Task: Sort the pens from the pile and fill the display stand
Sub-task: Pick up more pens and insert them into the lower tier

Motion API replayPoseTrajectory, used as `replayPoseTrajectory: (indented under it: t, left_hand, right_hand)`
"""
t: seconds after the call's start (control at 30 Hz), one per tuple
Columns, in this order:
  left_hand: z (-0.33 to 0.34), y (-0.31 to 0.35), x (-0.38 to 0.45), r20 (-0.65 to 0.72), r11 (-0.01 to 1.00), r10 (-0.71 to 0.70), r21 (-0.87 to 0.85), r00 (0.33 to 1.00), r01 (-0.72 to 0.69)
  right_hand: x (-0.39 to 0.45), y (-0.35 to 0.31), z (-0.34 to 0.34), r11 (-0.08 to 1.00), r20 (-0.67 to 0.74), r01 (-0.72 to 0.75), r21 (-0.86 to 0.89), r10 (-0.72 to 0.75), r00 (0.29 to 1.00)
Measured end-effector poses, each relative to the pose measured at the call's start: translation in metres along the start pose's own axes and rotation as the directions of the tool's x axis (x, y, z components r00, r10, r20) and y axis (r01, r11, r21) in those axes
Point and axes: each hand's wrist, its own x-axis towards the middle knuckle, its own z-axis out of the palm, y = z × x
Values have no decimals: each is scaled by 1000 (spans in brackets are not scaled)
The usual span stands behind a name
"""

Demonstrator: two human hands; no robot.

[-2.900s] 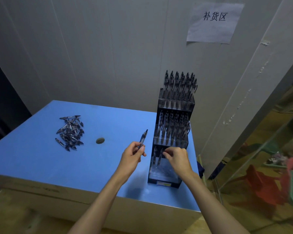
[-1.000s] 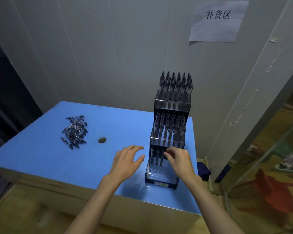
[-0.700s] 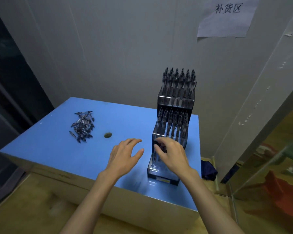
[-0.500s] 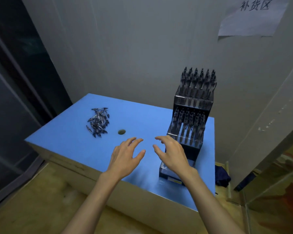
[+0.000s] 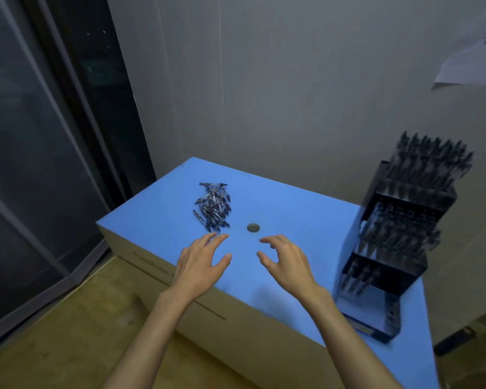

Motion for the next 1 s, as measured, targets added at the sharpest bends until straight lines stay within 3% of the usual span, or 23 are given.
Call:
replayPoseTrajectory:
  t: [0.5, 0.83, 1.0]
  left_hand:
    - [-66, -185, 48, 85, 998, 42, -41, 996, -38]
    - [-31, -218, 144, 201, 990, 139, -24, 970, -137]
    - [-9, -229, 194, 322, 979, 191, 6, 927, -203]
  right_hand:
    - [83, -93, 101, 987, -77, -161, 9, 162, 984]
    - [143, -70, 133, 965, -118, -260, 35, 263, 958]
    - [168, -52, 151, 941, -118, -329, 83, 337, 934]
